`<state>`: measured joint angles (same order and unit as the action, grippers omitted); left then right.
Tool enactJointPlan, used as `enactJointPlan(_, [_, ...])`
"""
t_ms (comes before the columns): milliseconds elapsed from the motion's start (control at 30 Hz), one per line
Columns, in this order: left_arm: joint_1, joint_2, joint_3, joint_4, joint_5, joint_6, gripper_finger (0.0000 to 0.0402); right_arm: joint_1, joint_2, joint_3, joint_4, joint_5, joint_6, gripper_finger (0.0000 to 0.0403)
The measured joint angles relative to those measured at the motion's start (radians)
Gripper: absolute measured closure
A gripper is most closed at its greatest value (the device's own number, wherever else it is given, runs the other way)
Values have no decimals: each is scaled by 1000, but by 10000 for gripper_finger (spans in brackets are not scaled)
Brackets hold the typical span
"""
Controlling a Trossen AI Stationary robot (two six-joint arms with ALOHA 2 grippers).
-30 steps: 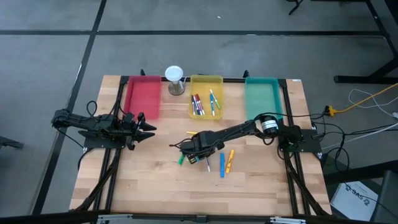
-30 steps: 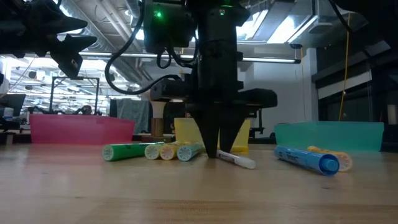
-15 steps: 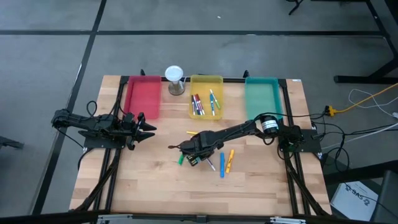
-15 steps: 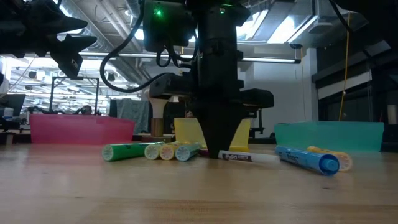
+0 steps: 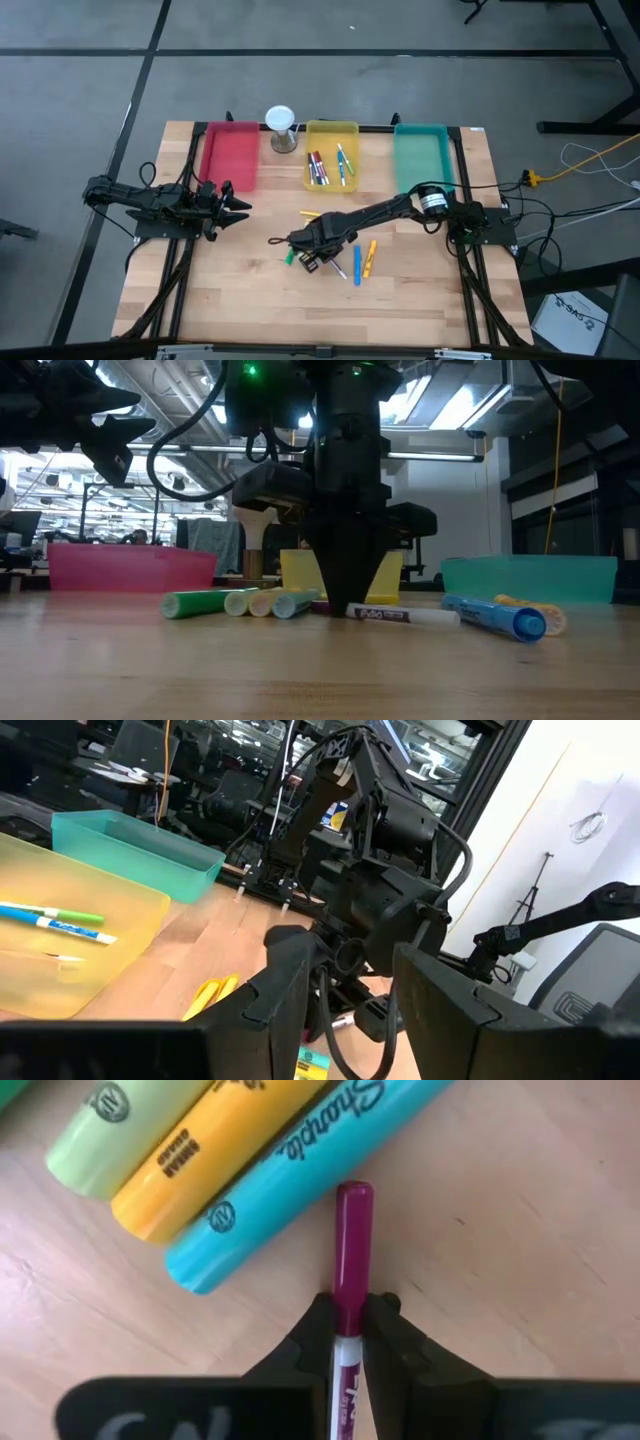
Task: Pick & Place Markers
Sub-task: Put the red marker into the yellow bin
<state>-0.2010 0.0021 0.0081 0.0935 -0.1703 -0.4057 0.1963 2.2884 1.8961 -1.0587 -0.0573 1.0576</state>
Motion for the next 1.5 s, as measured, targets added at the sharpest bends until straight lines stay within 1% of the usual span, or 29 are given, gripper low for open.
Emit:
enactJointPlan(300, [0,0,0,0,0,0,258,-16,-24,1,-16,-17,-27,369])
enactJointPlan(533, [0,0,0,0,0,0,258,-58,-101,3,-34,38,-69,369])
enactJointPlan(900, [0,0,0,0,0,0,258,-201,-193,4,-34,117,-200,369])
enactJointPlan(1200, [0,0,0,0,0,0,258,-340,-217,5,-5,118,-334,369])
enactJointPlan(1500, [0,0,0,0,0,0,258,-472,-250,5,16,98,-393,369])
